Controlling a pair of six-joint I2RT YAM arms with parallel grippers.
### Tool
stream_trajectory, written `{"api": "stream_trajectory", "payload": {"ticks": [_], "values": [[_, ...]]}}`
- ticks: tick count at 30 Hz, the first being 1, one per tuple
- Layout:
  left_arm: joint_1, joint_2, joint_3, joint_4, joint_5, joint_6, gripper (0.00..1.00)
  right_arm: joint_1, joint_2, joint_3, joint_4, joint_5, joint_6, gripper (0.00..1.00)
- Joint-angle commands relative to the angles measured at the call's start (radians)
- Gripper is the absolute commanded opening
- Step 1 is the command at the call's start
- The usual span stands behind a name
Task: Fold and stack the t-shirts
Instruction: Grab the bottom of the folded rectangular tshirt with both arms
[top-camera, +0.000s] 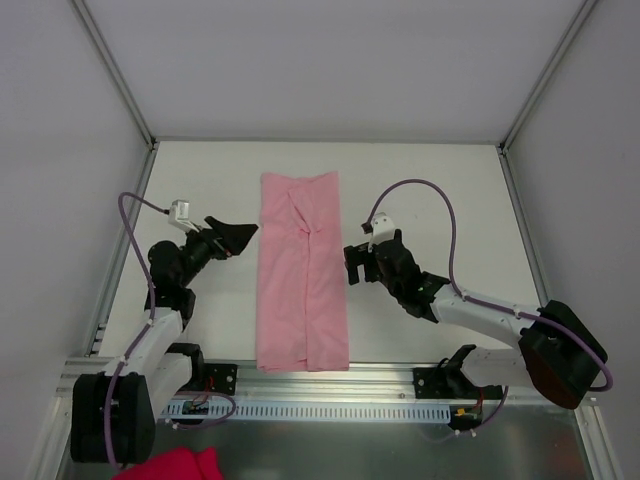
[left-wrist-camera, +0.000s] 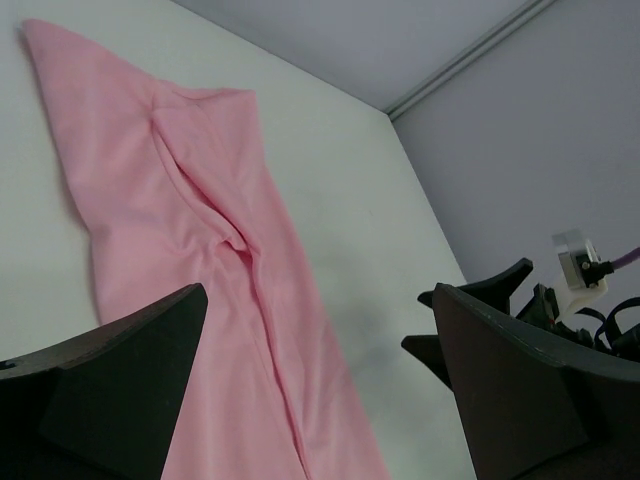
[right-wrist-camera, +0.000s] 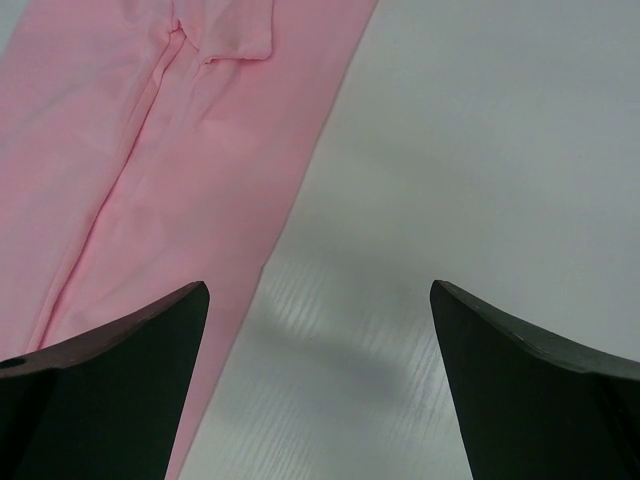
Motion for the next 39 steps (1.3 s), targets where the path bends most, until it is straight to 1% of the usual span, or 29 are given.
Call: {"api": "stream_trajectory", "payload": {"ticks": [1,2,5,7,11,13,14,15,17,18,19,20,21,22,23,25,26,27,28,29,30,31,33,35,36,38,39], "values": [[0.101,0.068,-0.051,0.325,0.242,-0.178,0.99,-0.004,-0.015,0.004,0.025,0.024,-0.002,1.00],[0.108,0.117,-0.054,0.351,0.250,-0.201,0.99,-0.004,-0.016,0.006,0.025,0.026,-0.002,1.00],[0.108,0.170,-0.078,0.428,0.231,-0.215,0.99,-0.004,-0.013,0.007,0.027,0.035,-0.001,1.00],[0.108,0.174,-0.077,0.402,0.202,-0.212,0.99,-0.005,-0.009,0.013,0.021,0.041,-0.002,1.00],[0.111,0.127,-0.088,0.361,0.174,-0.223,0.99,-0.009,-0.001,0.020,0.021,0.041,0.001,1.00],[0.110,0.090,-0.140,0.377,0.128,-0.235,0.99,-0.021,0.014,0.039,0.001,0.049,0.013,1.00],[0.108,0.043,-0.157,0.370,0.085,-0.229,0.99,-0.027,0.020,0.044,-0.013,0.041,0.024,1.00],[0.108,0.018,-0.164,0.347,0.073,-0.218,0.99,-0.033,0.033,0.053,-0.015,0.039,0.027,1.00],[0.105,-0.028,-0.167,0.321,0.085,-0.182,0.99,-0.039,0.036,0.053,-0.013,0.046,0.036,1.00],[0.102,-0.030,-0.181,0.342,0.098,-0.185,0.99,-0.050,0.036,0.052,0.002,0.032,0.040,0.99],[0.099,-0.013,-0.190,0.376,0.109,-0.223,0.99,-0.058,0.037,0.044,0.014,0.023,0.044,1.00],[0.098,0.004,-0.203,0.475,0.132,-0.250,0.99,-0.067,0.037,0.040,0.037,-0.009,0.053,1.00],[0.098,0.030,-0.219,0.521,0.143,-0.301,0.99,-0.085,0.033,0.033,0.046,-0.025,0.059,1.00],[0.093,0.079,-0.230,0.569,0.151,-0.318,0.99,-0.091,0.030,0.021,0.060,-0.036,0.060,1.00],[0.082,0.097,-0.265,0.651,0.122,-0.324,0.97,-0.101,0.024,0.009,0.076,-0.037,0.060,1.00],[0.007,0.099,-0.328,0.709,0.039,-0.280,0.95,-0.104,0.002,-0.028,0.120,-0.054,0.060,1.00],[-0.019,0.073,-0.357,0.645,-0.058,-0.240,0.89,-0.105,-0.002,-0.036,0.128,-0.060,0.060,1.00],[-0.043,-0.010,-0.358,0.559,-0.102,-0.149,0.85,-0.107,-0.004,-0.039,0.131,-0.059,0.057,1.00],[-0.101,-0.069,-0.353,0.464,-0.154,-0.101,0.79,-0.108,-0.004,-0.042,0.132,-0.053,0.057,1.00],[-0.141,-0.132,-0.356,0.283,-0.299,-0.064,0.72,-0.111,-0.002,-0.046,0.132,-0.039,0.056,1.00],[-0.186,-0.272,-0.358,0.196,-0.376,0.002,0.72,-0.111,0.002,-0.046,0.132,-0.031,0.056,1.00],[-0.277,-0.343,-0.349,0.083,-0.456,0.031,0.71,-0.113,0.011,-0.045,0.131,-0.028,0.056,1.00],[-0.368,-0.480,-0.344,-0.109,-0.631,0.100,0.69,-0.116,0.025,-0.042,0.143,-0.039,0.053,1.00],[-0.384,-0.510,-0.376,-0.126,-0.644,0.096,0.69,-0.117,0.042,-0.042,0.155,-0.054,0.056,1.00],[-0.389,-0.495,-0.396,-0.069,-0.635,0.092,0.67,-0.117,0.047,-0.040,0.163,-0.062,0.057,1.00],[-0.428,-0.441,-0.440,-0.038,-0.683,0.093,0.63,-0.119,0.056,-0.039,0.165,-0.066,0.057,1.00],[-0.445,-0.423,-0.453,0.004,-0.738,0.099,0.63,-0.117,0.054,-0.039,0.165,-0.069,0.056,1.00]]}}
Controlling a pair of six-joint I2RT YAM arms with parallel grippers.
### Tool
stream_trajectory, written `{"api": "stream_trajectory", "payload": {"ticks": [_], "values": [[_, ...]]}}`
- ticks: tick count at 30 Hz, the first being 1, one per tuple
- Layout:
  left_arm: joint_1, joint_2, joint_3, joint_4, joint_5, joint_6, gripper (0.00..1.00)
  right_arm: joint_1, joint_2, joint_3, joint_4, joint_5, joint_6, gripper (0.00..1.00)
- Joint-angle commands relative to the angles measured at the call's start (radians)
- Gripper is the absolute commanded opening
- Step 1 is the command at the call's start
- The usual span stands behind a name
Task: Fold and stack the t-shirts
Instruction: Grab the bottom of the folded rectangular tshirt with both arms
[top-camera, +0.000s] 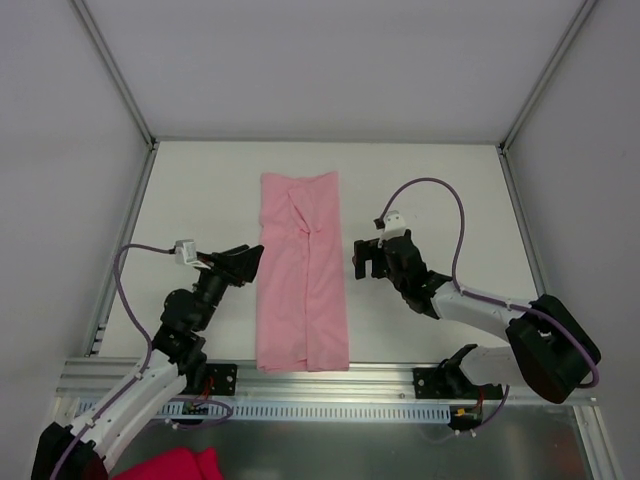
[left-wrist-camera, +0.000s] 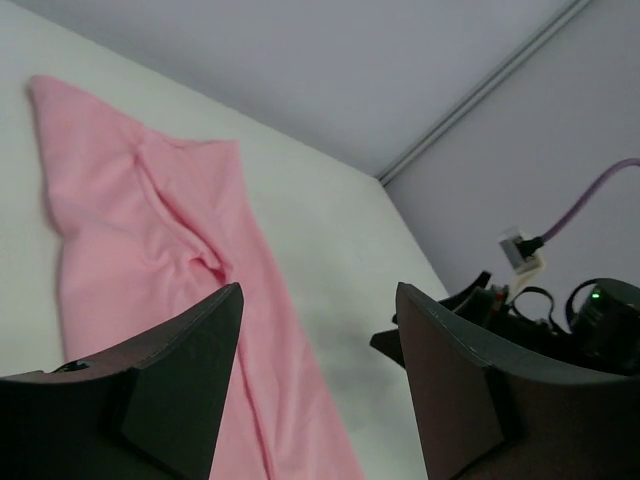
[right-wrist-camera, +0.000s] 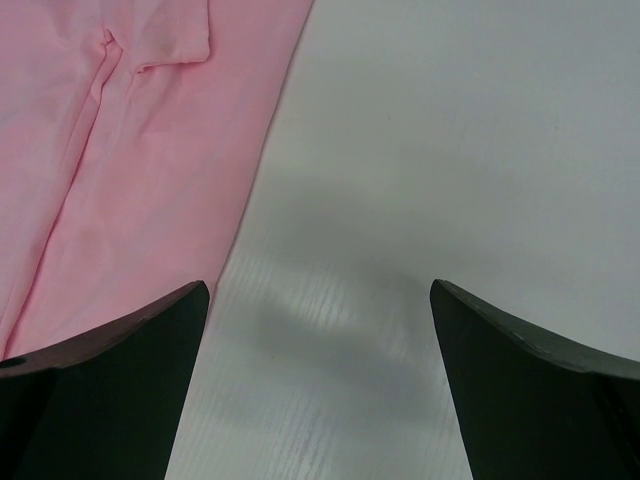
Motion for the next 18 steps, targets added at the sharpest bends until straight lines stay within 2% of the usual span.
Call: {"api": "stream_trajectory", "payload": {"ticks": [1,3,4,5,6,7,8,9,11,15,18], "values": [[-0.057,0.070,-0.219,0.009,-0.208,0.079,0.63,-0.006,0.007,0.007,0.067,-0.015,0.002,1.00],[-0.131,0.106,-0.210,0.014,-0.259,0.115,0.59,-0.006,0.005,0.006,0.059,-0.010,-0.003,1.00],[-0.171,0.110,-0.190,0.000,-0.356,0.126,0.59,-0.008,0.005,0.007,0.058,-0.009,-0.008,1.00],[-0.273,0.110,-0.173,-0.029,-0.427,0.143,0.58,-0.006,0.005,0.007,0.055,-0.009,-0.009,1.00],[-0.328,0.116,-0.147,-0.065,-0.510,0.154,0.58,-0.006,0.004,0.006,0.053,-0.009,-0.009,1.00],[-0.382,0.131,-0.097,-0.114,-0.664,0.170,0.58,-0.006,0.002,0.004,0.053,-0.010,-0.009,1.00],[-0.433,0.174,-0.061,-0.168,-0.749,0.155,0.57,-0.006,-0.001,0.002,0.053,-0.010,-0.011,1.00],[-0.523,0.200,-0.017,-0.229,-0.820,0.146,0.57,-0.006,-0.003,0.002,0.052,-0.010,-0.011,1.00],[-0.590,0.284,0.049,-0.273,-0.932,0.143,0.57,-0.006,-0.004,0.002,0.052,-0.012,-0.014,1.00],[-0.694,0.335,0.117,-0.343,-0.972,0.111,0.57,-0.006,-0.004,-0.001,0.053,-0.021,-0.020,1.00],[-0.830,0.340,0.210,-0.538,-1.092,0.024,0.58,-0.006,-0.006,-0.008,0.058,-0.018,-0.023,1.00]]}}
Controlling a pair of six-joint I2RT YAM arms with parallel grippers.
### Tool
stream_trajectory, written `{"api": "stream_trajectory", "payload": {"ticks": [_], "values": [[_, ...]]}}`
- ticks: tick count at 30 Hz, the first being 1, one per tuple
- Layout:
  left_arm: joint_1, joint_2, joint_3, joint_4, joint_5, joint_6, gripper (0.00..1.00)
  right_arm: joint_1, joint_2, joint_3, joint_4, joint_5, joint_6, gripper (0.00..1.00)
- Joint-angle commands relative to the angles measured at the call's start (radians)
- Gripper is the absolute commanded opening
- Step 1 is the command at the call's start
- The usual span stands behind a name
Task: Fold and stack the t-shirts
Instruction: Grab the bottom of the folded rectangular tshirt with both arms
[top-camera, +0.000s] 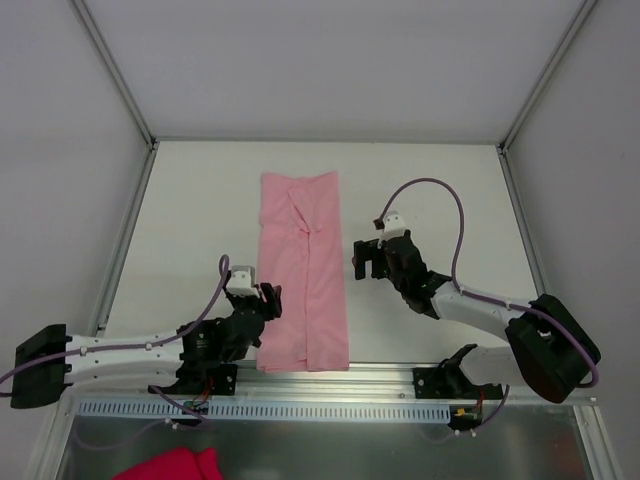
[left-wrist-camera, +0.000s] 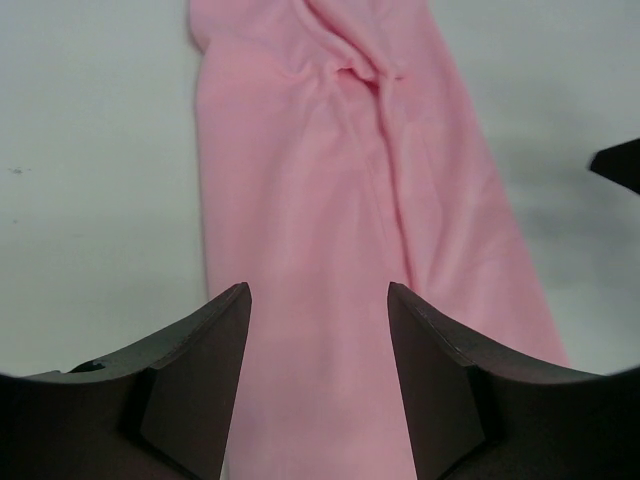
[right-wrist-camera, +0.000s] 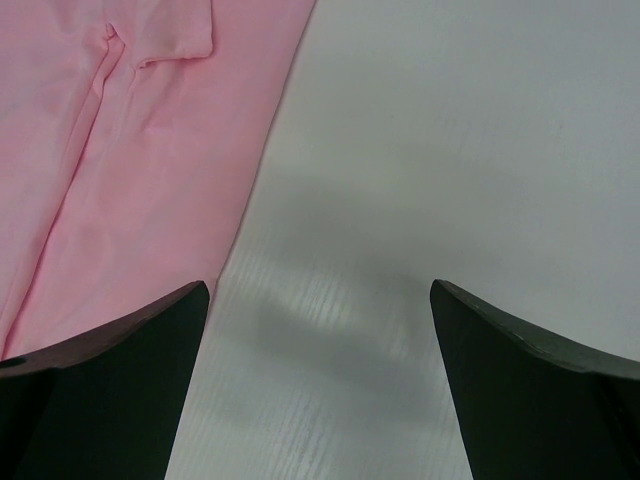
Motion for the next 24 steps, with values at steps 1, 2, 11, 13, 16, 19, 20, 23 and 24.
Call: {"api": "stream_trajectory", "payload": {"ticks": [1,2,11,13,16,19,20,23,24], "values": [[-0.140,0.004,0.143,-0.234,-0.242,-0.123,0.58,-0.005,-0.010,-0.007,0.057,-0.004,-0.019,1.00],[-0.172,0.014,0.174,-0.432,-0.295,-0.252,0.58,-0.005,-0.008,-0.007,0.060,-0.005,-0.019,1.00],[-0.460,0.347,0.643,-1.397,-0.383,-1.130,0.58,-0.003,0.029,-0.007,0.083,-0.041,-0.016,1.00],[-0.503,0.488,0.758,-1.779,-0.365,-1.420,0.57,-0.003,0.022,-0.013,0.086,-0.041,-0.016,1.00],[-0.516,0.486,0.760,-1.782,-0.327,-1.455,0.56,-0.003,0.018,-0.019,0.087,-0.038,-0.018,1.00],[-0.548,0.385,0.708,-1.778,-0.299,-1.447,0.52,-0.003,0.018,-0.022,0.093,-0.045,-0.016,1.00],[-0.580,0.371,0.705,-1.776,-0.291,-1.438,0.49,-0.005,0.019,-0.022,0.097,-0.045,-0.016,1.00],[-0.603,0.415,0.746,-1.784,-0.244,-1.385,0.44,-0.002,0.022,-0.021,0.103,-0.051,-0.015,1.00],[-0.603,0.425,0.756,-1.784,-0.232,-1.334,0.42,-0.002,0.025,-0.019,0.106,-0.055,-0.013,1.00]]}}
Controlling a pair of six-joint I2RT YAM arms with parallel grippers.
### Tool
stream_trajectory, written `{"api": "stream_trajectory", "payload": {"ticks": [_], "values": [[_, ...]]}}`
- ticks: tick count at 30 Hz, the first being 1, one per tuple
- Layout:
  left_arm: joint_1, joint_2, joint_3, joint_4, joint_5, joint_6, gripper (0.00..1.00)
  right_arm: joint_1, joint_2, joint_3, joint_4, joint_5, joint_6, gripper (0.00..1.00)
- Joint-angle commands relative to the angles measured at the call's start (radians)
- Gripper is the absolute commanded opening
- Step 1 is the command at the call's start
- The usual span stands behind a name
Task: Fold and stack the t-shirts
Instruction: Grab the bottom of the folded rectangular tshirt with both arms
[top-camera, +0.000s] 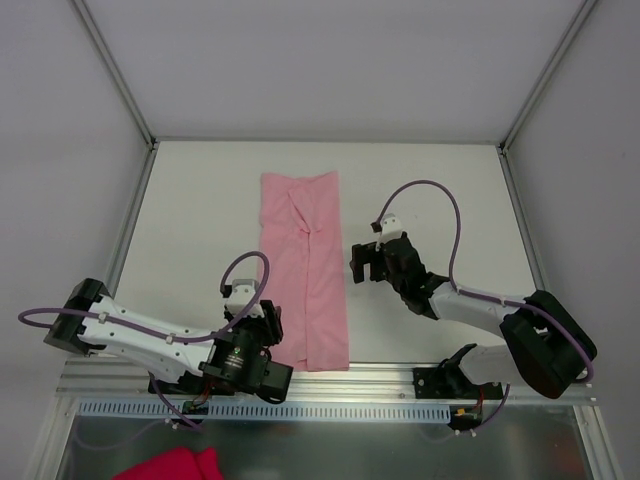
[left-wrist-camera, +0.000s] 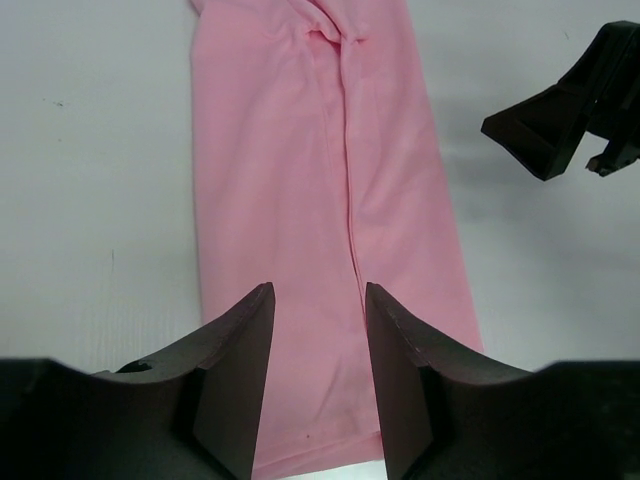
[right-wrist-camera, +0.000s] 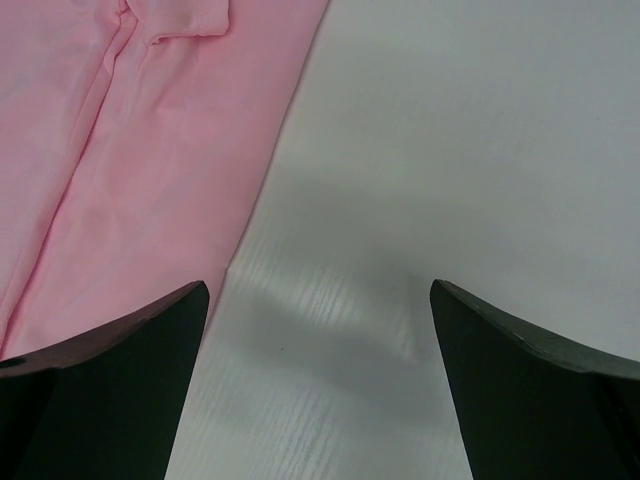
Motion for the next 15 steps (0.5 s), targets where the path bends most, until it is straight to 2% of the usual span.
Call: {"api": "stream_trajectory", "payload": {"ticks": [1,6,10,12,15], "values": [[-0.014,0.018,0.042,-0.217,0.034,-0.017,0.42,0.000,-0.003,-0.003,0.070,-0.015,-0.006,1.00],[-0.019,-0.173,0.003,-0.213,0.000,0.026,0.39,0.003,-0.003,-0.015,0.096,-0.032,-0.002,1.00],[-0.017,-0.145,0.012,-0.216,-0.024,0.027,0.39,0.021,-0.014,-0.020,0.117,-0.034,0.003,1.00],[-0.013,-0.088,0.025,-0.217,-0.041,0.030,0.40,0.075,-0.022,0.001,0.051,0.043,-0.022,1.00],[-0.013,-0.101,0.017,-0.216,-0.058,0.023,0.40,0.214,-0.072,0.038,-0.023,0.237,-0.045,1.00]]}}
